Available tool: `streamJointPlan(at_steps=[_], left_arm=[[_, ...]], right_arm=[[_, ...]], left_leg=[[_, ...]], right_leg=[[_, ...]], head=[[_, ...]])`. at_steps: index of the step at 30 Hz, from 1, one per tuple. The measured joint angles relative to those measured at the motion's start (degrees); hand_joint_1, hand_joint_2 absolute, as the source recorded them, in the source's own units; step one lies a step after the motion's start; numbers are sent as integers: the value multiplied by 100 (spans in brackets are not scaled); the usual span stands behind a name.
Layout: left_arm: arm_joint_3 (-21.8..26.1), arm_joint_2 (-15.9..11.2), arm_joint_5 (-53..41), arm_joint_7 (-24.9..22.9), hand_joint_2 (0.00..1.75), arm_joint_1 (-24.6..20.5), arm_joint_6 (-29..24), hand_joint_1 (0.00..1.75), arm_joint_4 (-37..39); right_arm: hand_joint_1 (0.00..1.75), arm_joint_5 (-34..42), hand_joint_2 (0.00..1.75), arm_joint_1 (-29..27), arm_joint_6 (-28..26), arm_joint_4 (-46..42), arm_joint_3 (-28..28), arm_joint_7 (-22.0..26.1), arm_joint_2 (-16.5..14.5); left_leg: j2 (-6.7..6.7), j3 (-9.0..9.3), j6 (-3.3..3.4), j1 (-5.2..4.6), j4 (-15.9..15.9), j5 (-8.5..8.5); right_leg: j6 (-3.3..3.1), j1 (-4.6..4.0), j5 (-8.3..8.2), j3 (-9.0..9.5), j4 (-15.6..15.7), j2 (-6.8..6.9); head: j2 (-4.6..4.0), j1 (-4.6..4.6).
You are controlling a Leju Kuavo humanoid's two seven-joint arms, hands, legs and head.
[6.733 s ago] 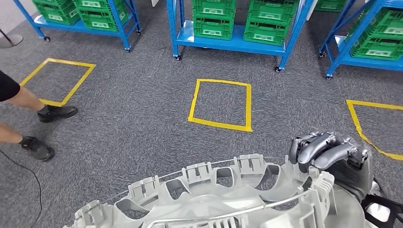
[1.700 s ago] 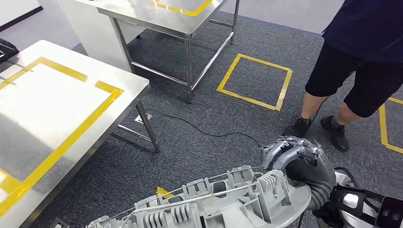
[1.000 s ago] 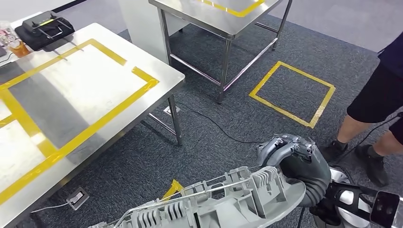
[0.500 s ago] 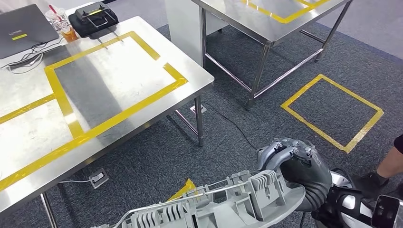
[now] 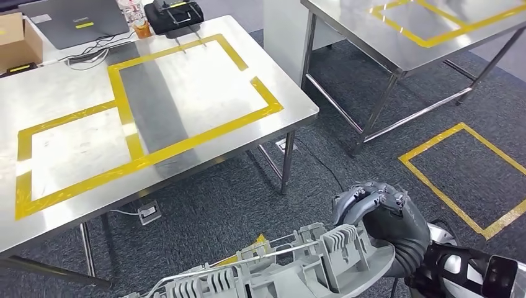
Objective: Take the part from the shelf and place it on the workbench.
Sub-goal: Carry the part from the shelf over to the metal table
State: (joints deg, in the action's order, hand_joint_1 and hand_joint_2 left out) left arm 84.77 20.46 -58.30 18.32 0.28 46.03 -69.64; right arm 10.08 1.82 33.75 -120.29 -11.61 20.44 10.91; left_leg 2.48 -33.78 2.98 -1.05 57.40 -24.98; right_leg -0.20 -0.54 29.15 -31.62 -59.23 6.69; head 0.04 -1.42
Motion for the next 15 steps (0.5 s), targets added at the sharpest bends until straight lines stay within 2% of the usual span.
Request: streamJointPlan(at_steps=[1, 2, 3, 4, 5, 6, 7, 8, 9, 10, 11, 13, 14, 15], left_arm=[[1, 3, -4, 8, 0, -7, 4, 0, 2], [-1, 8, -8, 16, 0, -15, 8, 0, 3], [-5, 12, -13, 24, 0, -26, 11, 0, 4], [-7, 18, -21, 32, 0, -33, 15, 0, 7], [-7, 24, -30, 40, 0, -32, 19, 0, 9], [-5, 28, -38, 50, 0, -32, 26, 0, 11], [-2, 30, -46, 58, 0, -30, 37, 0, 14], [2, 31, -52, 65, 0, -29, 49, 0, 15], [5, 30, -55, 71, 0, -30, 60, 0, 15], [8, 28, -56, 75, 0, -30, 68, 0, 15], [13, 27, -58, 78, 0, -27, 69, 0, 16], [42, 27, -59, 81, 0, -14, 68, 0, 17], [62, 30, -60, 81, 0, -8, 68, 0, 18], [81, 30, -60, 81, 0, -8, 69, 0, 19]], right_arm=[[175, 2, 175, -5, -13, -16, 3, -8, 7], [175, 5, 175, -12, -27, -26, 5, -15, 13], [175, 7, 175, -25, -40, -33, 7, -23, 18], [175, 8, 175, -39, -52, -34, 8, -31, 24], [175, 7, 175, -51, -60, -34, 7, -38, 28], [175, 5, 175, -59, -64, -34, 6, -45, 31], [175, 5, 175, -63, -68, -35, 7, -48, 34], [175, 5, 175, -64, -72, -37, 7, -48, 35], [175, 6, 175, -65, -73, -40, 8, -48, 37], [175, 7, 175, -69, -75, -47, 7, -49, 37], [175, 8, 175, -71, -75, -57, 6, -49, 37], [175, 10, 175, -71, -78, -74, 6, -51, 39], [175, 11, 175, -65, -78, -80, 7, -52, 40], [175, 11, 175, -65, -79, -86, 7, -53, 40]], left_leg=[[-84, 48, 10, 33, -60, 42], [-168, 59, 12, 60, -91, 69], [-259, 60, 21, 80, -99, 80], [-360, 58, 19, 93, -97, 83], [-461, 60, 11, 107, -94, 81], [-559, 65, -3, 125, -89, 77], [-656, 71, -28, 147, -74, 68], [-750, 70, -64, 169, -47, 50], [-838, 53, -115, 178, 2, 20], [-910, 27, -166, 185, 47, -7], [-968, -4, -213, 192, 77, -26], [-1048, -44, -292, 220, 77, -30], [-982, -63, -325, 227, 91, -36], [-837, -106, -356, 225, 173, -82]], right_leg=[[3, 11, 104, -91, -215, -186], [1, 41, 237, -245, -545, -403], [5, 66, 385, -445, -944, -544], [27, 92, 489, -631, -1290, -612], [72, 122, 512, -744, -1472, -634], [139, 155, 448, -762, -1445, -643], [222, 195, 291, -665, -1176, -665], [310, 244, 95, -500, -768, -744], [360, 279, -70, -345, -383, -852], [366, 301, -181, -222, -100, -931], [334, 300, -225, -163, 37, -984], [221, 271, -228, -142, 55, -909], [180, 268, -233, -133, 63, -862], [139, 272, -231, -117, 71, -806]], head=[[0, 10], [0, 21], [0, 25], [1, 31], [1, 31], [1, 31], [1, 32], [1, 35], [1, 42], [1, 47], [1, 51], [1, 54], [1, 52], [1, 36]])
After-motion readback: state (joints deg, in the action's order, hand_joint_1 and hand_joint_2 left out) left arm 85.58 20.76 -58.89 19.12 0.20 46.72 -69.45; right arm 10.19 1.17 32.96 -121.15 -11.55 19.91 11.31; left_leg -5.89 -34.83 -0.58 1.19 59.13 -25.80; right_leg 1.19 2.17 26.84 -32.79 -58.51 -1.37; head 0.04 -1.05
